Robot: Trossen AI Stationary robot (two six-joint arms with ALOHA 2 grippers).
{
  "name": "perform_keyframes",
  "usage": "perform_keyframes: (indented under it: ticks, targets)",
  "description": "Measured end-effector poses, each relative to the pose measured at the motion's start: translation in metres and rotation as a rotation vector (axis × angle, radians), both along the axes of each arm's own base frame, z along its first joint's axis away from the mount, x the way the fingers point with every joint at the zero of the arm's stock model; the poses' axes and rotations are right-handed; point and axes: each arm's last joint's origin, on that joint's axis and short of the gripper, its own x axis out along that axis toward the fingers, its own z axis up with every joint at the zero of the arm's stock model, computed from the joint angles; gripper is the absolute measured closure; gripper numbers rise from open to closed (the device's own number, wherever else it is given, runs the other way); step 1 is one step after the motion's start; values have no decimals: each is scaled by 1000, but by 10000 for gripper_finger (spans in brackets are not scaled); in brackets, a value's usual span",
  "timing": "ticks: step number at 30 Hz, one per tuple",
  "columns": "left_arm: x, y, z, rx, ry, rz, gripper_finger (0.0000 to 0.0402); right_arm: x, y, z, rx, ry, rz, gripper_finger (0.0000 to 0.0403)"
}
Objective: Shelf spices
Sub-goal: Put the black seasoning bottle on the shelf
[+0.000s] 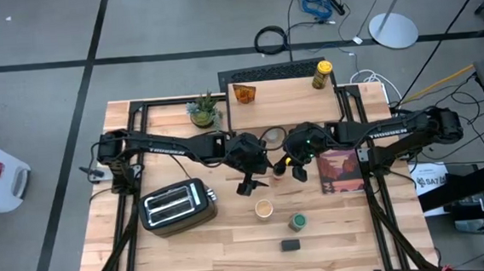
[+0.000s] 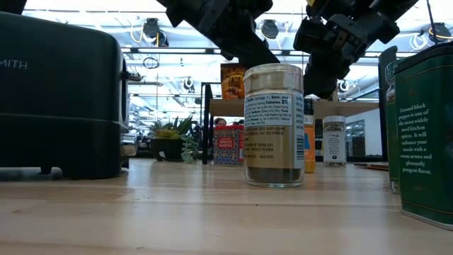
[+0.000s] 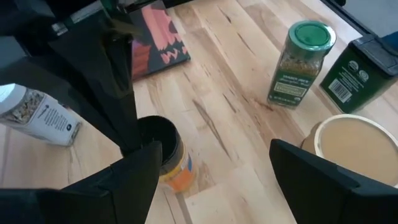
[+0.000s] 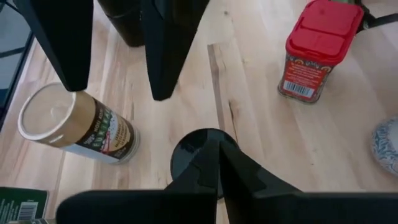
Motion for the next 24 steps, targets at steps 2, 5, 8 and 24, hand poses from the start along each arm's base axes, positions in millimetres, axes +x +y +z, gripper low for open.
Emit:
perform_keyframes:
  ticks: [2,5,8,24]
  targets:
    - [0,0,0,0,-1,0,94,0,0,0,1,3,0,403]
    - [0,0,0,0,-1,0,94,1,0,-5,8,30,-1,403]
    - [0,0,0,0,-1,0,94,5,0,-9,24,48,-6,403]
    - [0,2,0,22,-4,32,94,2,1,-3,24,7,15,403]
